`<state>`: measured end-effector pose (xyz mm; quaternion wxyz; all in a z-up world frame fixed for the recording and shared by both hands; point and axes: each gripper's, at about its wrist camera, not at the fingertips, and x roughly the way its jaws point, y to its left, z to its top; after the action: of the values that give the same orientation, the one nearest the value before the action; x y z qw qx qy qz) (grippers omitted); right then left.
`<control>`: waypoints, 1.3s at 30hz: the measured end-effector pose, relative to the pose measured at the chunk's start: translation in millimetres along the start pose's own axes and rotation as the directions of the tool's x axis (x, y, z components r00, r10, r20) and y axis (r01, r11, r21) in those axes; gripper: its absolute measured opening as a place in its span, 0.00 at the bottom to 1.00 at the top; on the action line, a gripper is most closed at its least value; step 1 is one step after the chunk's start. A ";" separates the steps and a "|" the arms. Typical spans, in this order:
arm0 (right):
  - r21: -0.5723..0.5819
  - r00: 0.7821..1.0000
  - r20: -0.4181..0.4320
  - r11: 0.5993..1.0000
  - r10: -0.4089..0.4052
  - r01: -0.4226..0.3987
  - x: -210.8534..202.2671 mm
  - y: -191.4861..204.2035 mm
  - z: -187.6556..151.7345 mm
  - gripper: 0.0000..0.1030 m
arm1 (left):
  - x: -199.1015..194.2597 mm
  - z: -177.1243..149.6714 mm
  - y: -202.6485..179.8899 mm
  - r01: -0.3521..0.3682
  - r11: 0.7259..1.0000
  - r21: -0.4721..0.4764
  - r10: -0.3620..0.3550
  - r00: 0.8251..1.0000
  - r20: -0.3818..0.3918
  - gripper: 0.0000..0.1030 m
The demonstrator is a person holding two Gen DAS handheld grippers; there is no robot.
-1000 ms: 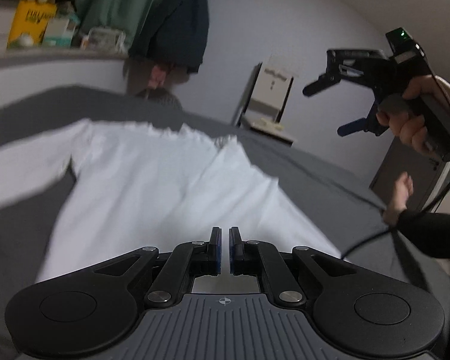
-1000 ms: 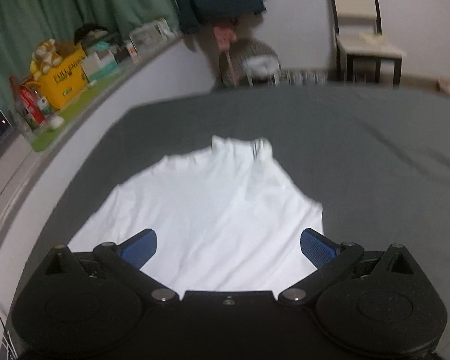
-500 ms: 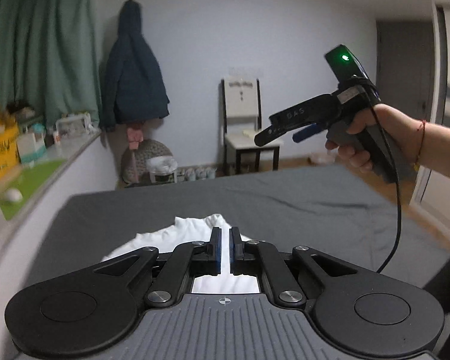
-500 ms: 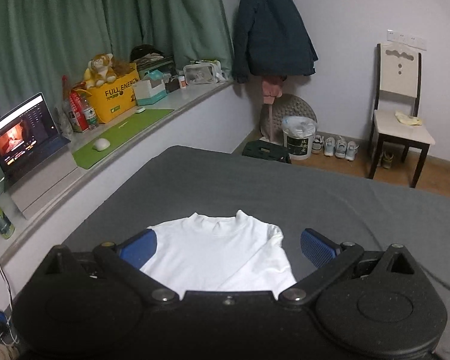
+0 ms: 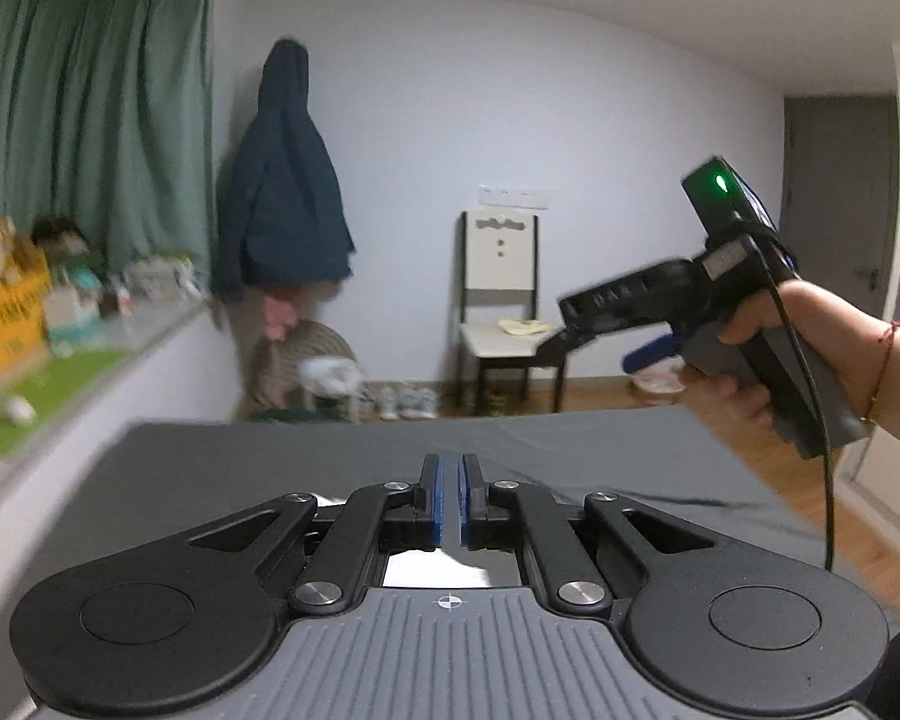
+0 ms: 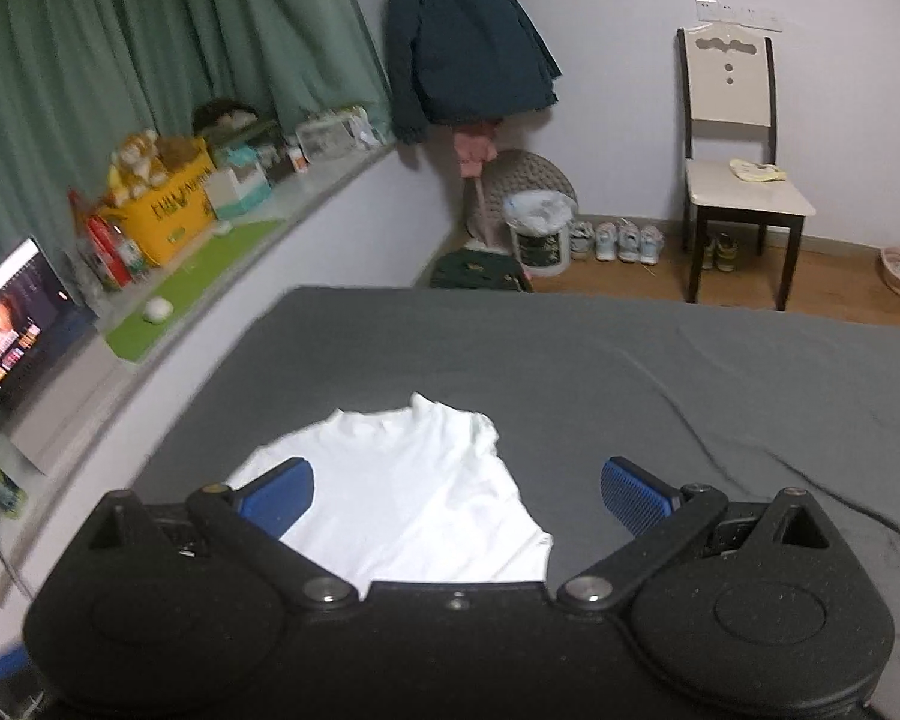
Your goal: Fold clothes
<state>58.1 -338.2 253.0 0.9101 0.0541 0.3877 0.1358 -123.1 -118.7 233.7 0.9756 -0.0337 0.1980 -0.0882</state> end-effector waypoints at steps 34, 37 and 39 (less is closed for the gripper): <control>-0.571 0.656 -0.450 0.760 -0.606 0.311 497.2 41.2 3.7 1.00 | 232.3 -283.4 132.4 0.282 0.954 -0.100 -0.299 0.895 -0.332 0.04; -0.648 0.592 -0.433 0.691 -0.680 0.320 516.5 34.1 1.3 0.99 | 238.4 -292.0 134.9 0.302 0.943 -0.137 -0.331 0.884 -0.330 0.04; -0.672 0.569 -0.367 0.633 -0.736 0.385 524.7 27.9 7.0 0.98 | 242.8 -296.3 141.4 0.315 0.930 -0.189 -0.361 0.878 -0.314 0.04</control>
<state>405.0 -159.8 -99.0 0.7016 -0.3735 0.6033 -0.0654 3.1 -34.0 -145.3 0.8910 -0.1162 0.3615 -0.2488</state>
